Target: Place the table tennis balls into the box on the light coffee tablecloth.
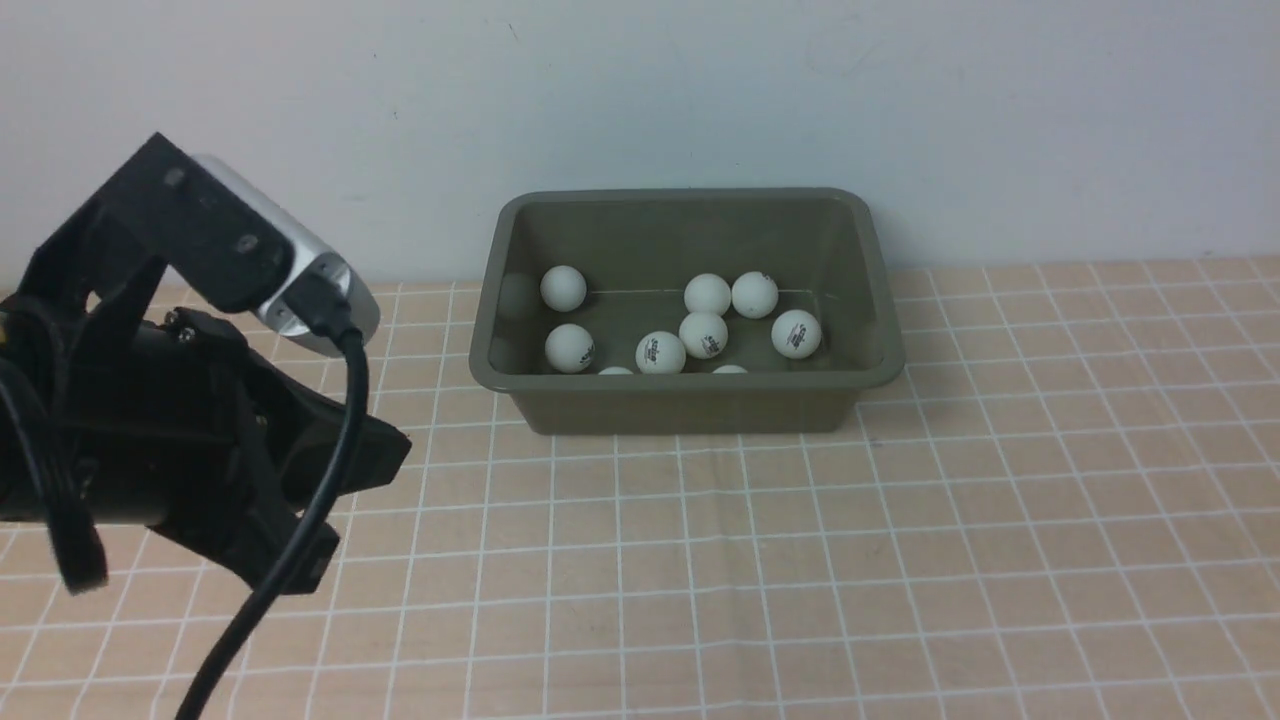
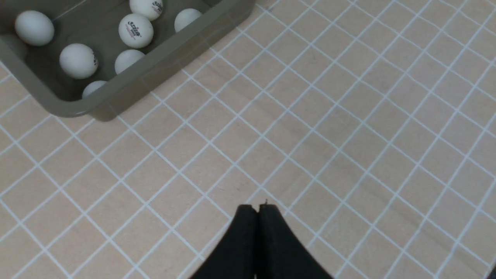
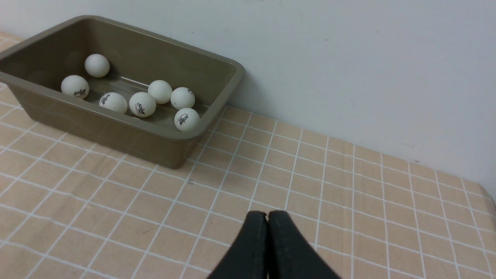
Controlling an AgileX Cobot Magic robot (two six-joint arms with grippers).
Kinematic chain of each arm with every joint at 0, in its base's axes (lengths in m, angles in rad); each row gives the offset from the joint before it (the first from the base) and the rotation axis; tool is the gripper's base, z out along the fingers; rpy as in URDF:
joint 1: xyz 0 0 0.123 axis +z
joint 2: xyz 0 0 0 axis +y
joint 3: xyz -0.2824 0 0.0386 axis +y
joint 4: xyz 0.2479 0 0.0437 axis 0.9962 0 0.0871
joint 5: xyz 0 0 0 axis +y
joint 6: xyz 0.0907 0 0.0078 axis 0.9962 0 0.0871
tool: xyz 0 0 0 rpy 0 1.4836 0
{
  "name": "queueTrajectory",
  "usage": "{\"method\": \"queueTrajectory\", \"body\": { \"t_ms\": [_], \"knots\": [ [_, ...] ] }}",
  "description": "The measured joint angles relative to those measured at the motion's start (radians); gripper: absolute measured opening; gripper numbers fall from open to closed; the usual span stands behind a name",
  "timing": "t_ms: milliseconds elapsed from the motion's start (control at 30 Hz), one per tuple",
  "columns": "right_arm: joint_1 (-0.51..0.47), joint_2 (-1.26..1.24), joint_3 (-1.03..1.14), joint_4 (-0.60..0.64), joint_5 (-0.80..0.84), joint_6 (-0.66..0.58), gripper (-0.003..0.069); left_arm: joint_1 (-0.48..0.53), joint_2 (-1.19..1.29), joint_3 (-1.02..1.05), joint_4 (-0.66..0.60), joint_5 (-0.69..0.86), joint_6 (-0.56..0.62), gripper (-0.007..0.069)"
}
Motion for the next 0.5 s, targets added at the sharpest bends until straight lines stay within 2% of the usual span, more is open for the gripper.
{"method": "queueTrajectory", "body": {
  "t_ms": [233,400,500],
  "knots": [
    [0.0,0.0,0.0,0.0,0.0,0.001,-0.0018,0.0,-0.152,0.096,-0.015,-0.006,0.03,-0.0069],
    [0.0,0.0,0.0,0.0,0.0,0.001,-0.0018,0.0,-0.277,0.172,-0.036,0.005,-0.056,-0.0069],
    [0.0,0.0,0.0,0.0,0.0,0.001,-0.0018,0.0,-0.315,0.176,-0.037,0.023,-0.063,-0.0069]
  ]
}}
